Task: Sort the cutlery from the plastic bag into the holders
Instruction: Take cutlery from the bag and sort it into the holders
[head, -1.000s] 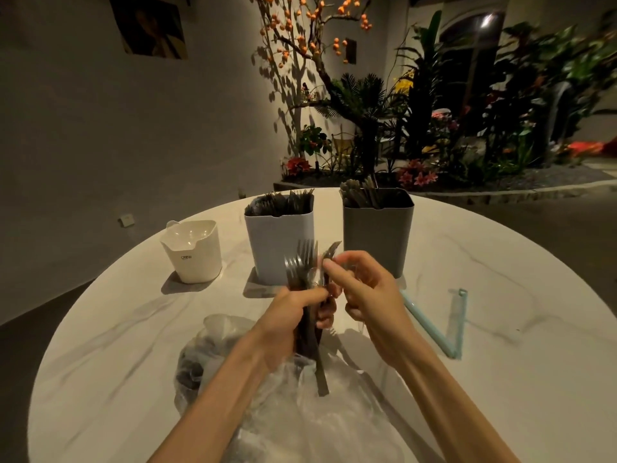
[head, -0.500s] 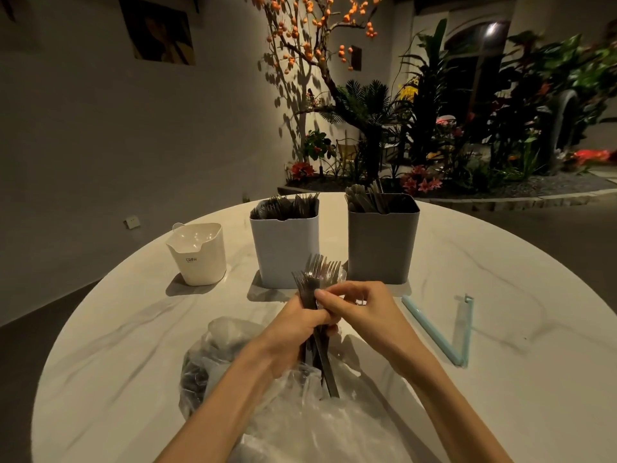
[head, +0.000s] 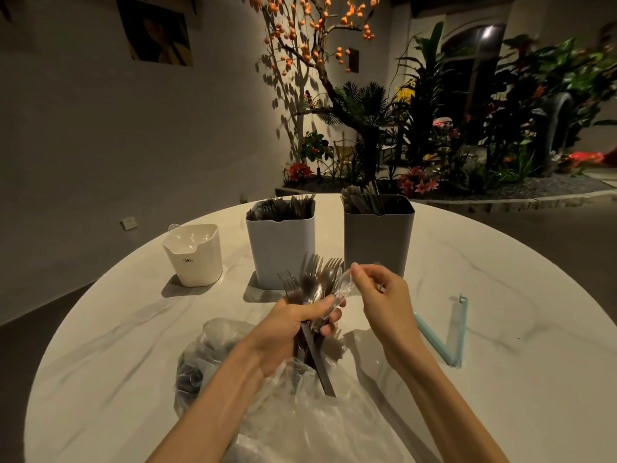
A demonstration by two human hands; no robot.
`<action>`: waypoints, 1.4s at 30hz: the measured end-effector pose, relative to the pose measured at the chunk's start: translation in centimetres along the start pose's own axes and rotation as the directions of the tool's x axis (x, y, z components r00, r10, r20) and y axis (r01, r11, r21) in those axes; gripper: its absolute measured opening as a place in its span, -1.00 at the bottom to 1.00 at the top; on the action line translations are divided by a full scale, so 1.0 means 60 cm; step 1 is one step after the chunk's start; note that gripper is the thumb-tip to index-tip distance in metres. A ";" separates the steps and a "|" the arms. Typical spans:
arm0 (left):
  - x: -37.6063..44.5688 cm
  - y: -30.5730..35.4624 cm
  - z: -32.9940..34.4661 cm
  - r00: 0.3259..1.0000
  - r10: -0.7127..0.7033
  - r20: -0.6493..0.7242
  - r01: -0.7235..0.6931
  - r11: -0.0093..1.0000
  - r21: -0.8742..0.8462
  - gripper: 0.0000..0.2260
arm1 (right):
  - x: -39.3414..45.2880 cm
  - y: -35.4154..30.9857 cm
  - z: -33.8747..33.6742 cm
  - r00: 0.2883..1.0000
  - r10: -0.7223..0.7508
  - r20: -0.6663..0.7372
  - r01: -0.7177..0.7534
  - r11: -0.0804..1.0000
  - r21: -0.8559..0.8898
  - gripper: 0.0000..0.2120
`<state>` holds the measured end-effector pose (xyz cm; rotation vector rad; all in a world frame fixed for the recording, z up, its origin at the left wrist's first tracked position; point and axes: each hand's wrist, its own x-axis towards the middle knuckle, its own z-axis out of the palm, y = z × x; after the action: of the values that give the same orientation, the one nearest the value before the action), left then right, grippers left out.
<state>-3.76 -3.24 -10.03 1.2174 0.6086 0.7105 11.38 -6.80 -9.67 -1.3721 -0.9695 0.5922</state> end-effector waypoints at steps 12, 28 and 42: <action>0.010 -0.006 0.001 0.993 -0.040 -0.114 0.036 0.999 -0.035 -0.75 | 0.003 -0.023 -0.018 0.960 0.259 0.104 -0.277 0.838 0.470 -0.74; 0.010 -0.005 -0.001 0.973 -0.080 0.216 0.125 0.971 -0.206 -0.76 | -0.007 -0.024 -0.023 0.925 0.214 0.314 -0.327 0.870 0.369 -0.75; 0.011 -0.004 0.002 0.979 -0.100 0.178 0.140 0.963 -0.229 -0.77 | 0.000 -0.027 -0.028 0.924 0.245 0.293 -0.369 0.774 0.515 -0.72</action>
<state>-3.20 -2.89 -10.27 0.9930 0.4410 0.5569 12.51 -7.94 -7.96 -0.9398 -0.6475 1.1958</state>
